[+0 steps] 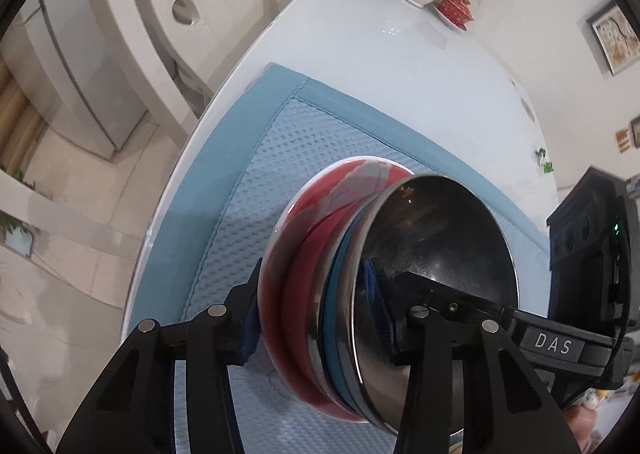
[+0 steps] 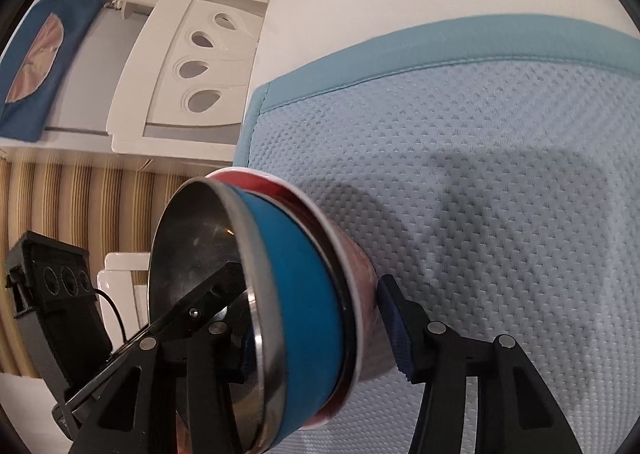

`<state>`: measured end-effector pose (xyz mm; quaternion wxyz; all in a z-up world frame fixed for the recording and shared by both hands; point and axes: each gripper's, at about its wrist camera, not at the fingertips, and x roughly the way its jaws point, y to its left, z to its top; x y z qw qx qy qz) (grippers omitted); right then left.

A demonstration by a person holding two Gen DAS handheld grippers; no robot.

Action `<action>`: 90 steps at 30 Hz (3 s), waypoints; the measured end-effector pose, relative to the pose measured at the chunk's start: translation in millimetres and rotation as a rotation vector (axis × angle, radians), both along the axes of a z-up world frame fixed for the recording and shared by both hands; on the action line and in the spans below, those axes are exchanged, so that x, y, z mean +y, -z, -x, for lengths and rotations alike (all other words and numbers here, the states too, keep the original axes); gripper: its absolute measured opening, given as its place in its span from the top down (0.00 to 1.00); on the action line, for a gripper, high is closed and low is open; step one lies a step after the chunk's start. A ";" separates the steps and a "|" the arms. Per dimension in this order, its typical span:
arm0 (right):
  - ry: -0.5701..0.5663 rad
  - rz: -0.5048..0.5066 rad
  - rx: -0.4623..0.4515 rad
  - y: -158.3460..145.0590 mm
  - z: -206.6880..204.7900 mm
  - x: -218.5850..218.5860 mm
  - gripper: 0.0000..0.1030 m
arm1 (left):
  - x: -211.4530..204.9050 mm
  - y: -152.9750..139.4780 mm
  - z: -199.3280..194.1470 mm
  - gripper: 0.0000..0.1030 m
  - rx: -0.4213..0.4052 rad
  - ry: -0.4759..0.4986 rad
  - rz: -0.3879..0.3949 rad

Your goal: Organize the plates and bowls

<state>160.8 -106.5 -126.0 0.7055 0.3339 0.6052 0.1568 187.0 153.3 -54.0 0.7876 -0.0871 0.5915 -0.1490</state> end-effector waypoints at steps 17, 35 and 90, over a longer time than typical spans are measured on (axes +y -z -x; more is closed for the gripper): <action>-0.009 0.022 -0.010 -22.7 15.8 3.3 0.51 | -4.2 -24.2 16.2 0.60 -0.037 0.026 -0.015; 0.043 0.024 0.015 -63.6 66.9 -12.6 0.51 | -18.5 -66.4 68.0 0.60 -0.055 0.041 0.000; -0.035 0.088 0.124 -63.5 276.1 -82.4 0.51 | -83.7 -47.0 288.1 0.60 0.059 -0.026 0.082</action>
